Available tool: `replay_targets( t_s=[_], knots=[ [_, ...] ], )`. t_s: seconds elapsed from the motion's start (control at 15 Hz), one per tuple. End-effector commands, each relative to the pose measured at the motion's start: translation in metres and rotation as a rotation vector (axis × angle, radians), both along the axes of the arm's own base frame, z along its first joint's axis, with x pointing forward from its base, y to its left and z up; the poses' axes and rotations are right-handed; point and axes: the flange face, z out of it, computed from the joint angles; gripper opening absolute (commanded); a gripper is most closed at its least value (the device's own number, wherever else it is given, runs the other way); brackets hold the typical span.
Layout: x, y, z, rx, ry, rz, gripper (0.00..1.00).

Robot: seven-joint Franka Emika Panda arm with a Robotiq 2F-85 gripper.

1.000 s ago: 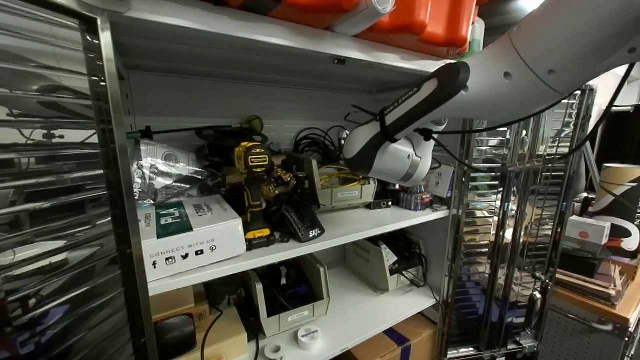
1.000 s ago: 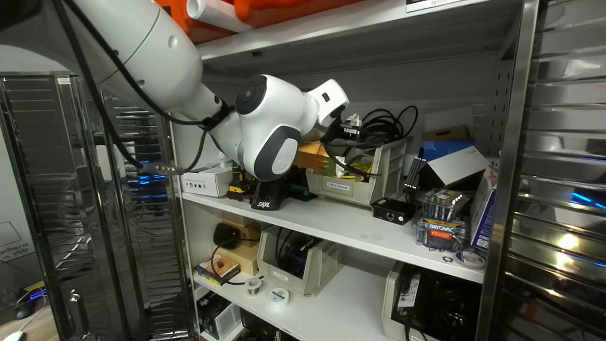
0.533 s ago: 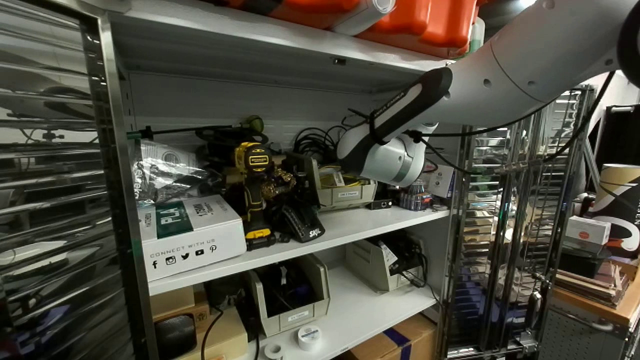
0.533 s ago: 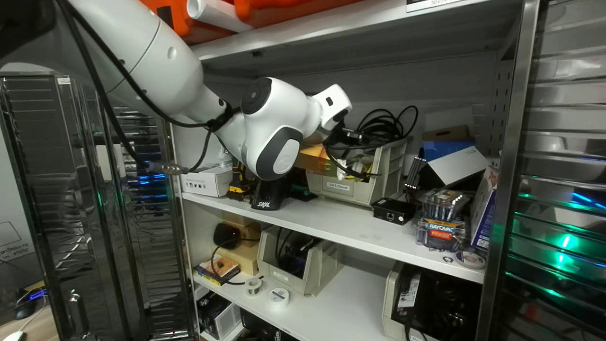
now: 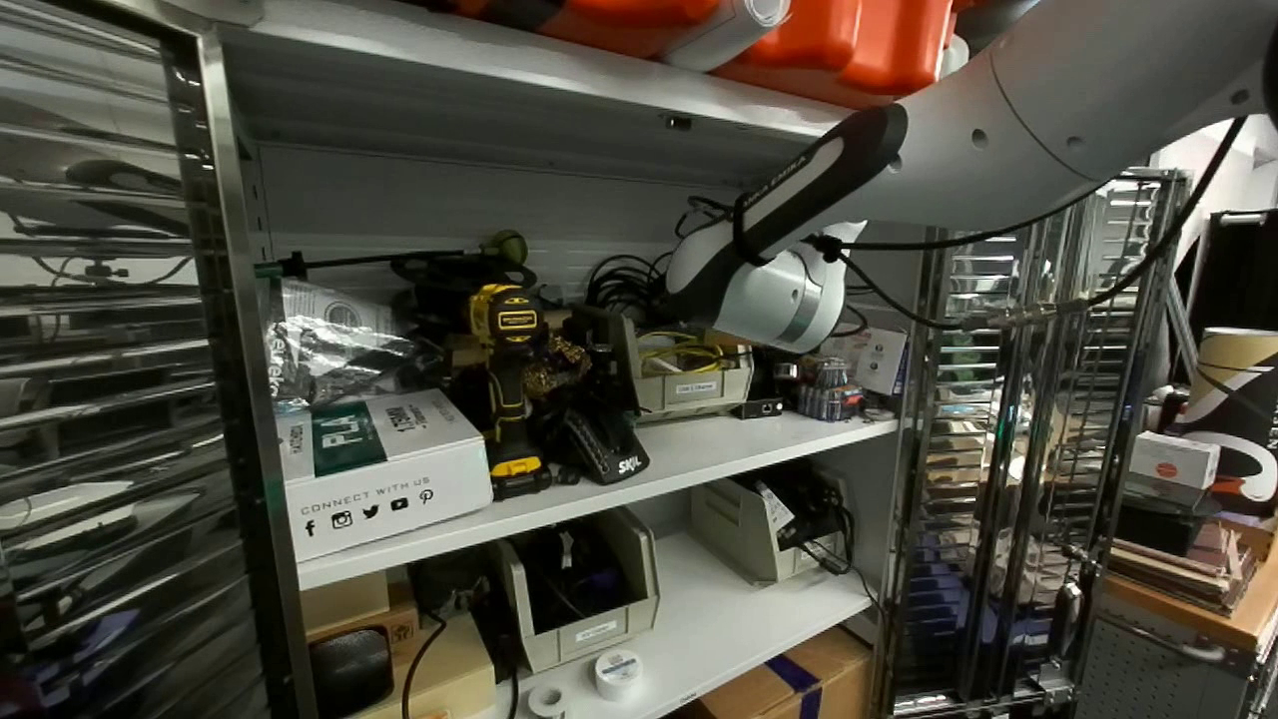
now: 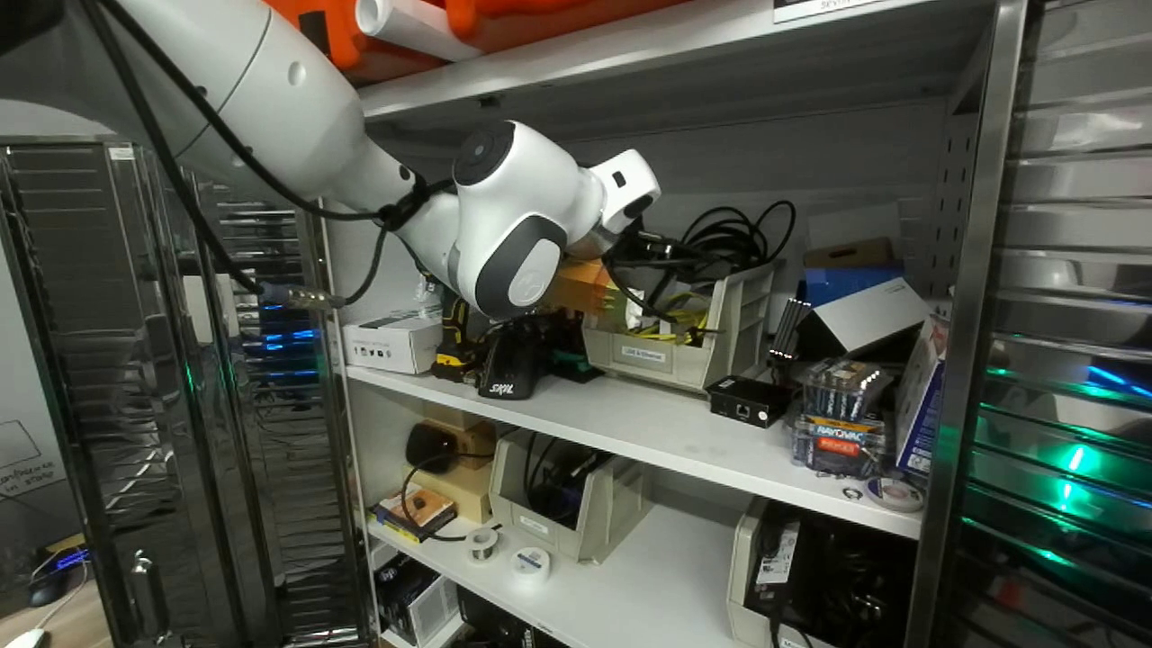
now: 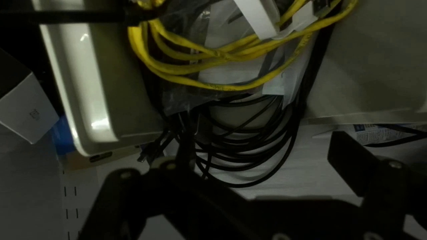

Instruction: Put the white cable in the storage box

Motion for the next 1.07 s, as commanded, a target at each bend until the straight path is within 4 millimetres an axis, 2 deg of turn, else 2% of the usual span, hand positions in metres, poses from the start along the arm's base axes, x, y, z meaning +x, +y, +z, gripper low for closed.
replay_targets(
  t_s=[0.0,0.27,0.4,0.53,0.73,0.87,1.0],
  knots=[
    [-0.023,-0.007,0.014,0.044,0.051,-0.002,1.00],
    [-0.067,-0.027,0.010,0.073,0.106,-0.020,1.00],
    [-0.091,-0.044,0.000,0.095,0.165,-0.031,1.00],
    [-0.115,-0.063,-0.018,0.129,0.282,-0.023,1.00],
    [-0.142,-0.085,-0.036,0.141,0.477,-0.007,1.00],
    [-0.158,-0.091,-0.035,0.130,0.610,0.007,1.00],
    [-0.182,-0.088,-0.029,0.098,0.747,0.003,1.00]
  ],
)
